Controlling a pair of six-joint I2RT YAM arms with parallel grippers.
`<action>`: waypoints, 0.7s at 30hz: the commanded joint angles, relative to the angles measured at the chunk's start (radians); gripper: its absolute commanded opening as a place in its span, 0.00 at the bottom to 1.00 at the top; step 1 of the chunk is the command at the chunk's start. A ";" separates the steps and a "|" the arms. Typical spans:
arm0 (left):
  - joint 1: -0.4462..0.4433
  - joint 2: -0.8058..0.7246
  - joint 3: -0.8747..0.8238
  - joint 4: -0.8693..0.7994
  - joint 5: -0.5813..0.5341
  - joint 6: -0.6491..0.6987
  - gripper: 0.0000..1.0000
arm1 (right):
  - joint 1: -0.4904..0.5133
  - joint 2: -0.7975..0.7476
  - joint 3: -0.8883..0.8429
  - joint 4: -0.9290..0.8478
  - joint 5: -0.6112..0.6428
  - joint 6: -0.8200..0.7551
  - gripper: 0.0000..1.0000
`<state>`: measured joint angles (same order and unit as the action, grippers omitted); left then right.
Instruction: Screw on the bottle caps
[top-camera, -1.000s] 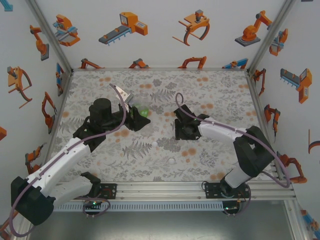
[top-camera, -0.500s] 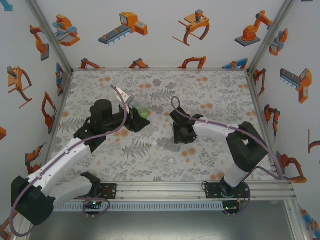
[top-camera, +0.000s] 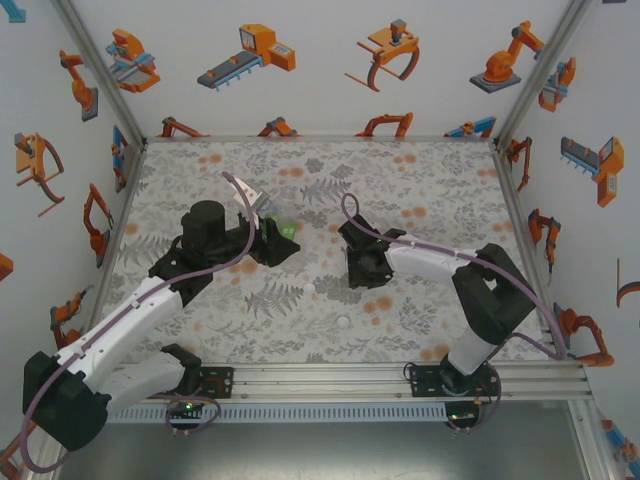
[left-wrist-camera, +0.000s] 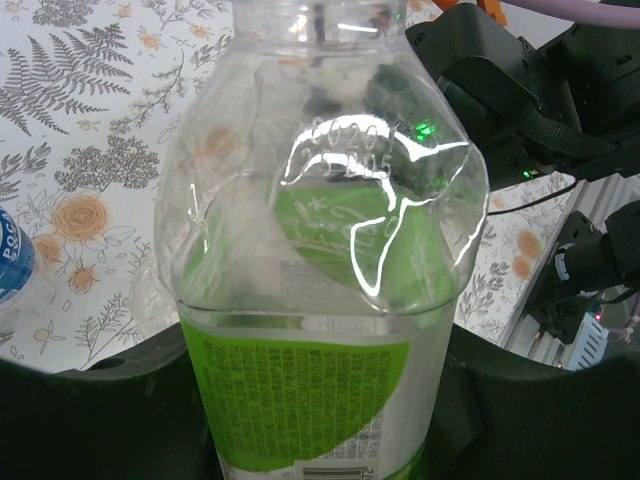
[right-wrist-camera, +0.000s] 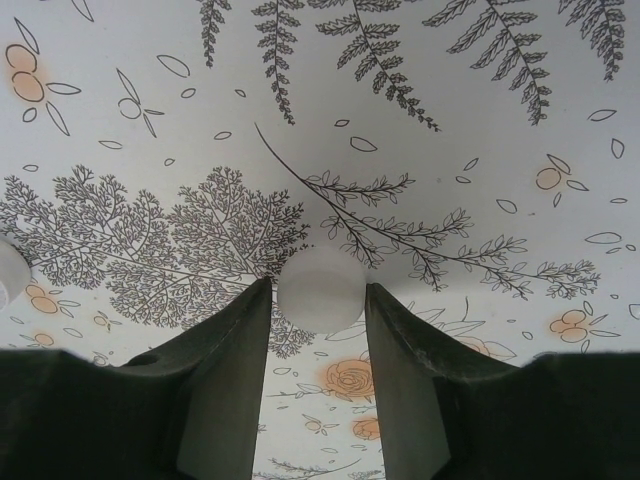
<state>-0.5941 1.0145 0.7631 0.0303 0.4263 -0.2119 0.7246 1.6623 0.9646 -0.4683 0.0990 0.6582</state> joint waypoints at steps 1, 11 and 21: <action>0.005 -0.017 -0.009 0.030 0.002 -0.014 0.00 | 0.009 -0.011 0.032 -0.035 0.024 0.015 0.41; 0.005 -0.004 -0.006 0.035 0.007 -0.014 0.00 | 0.008 -0.033 0.035 -0.043 0.031 0.011 0.36; 0.008 0.030 0.110 -0.222 0.066 0.249 0.00 | 0.009 -0.234 0.029 -0.087 0.004 -0.090 0.30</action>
<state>-0.5911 1.0336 0.8032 -0.0944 0.4393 -0.0975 0.7250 1.5093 0.9707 -0.5205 0.1047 0.6224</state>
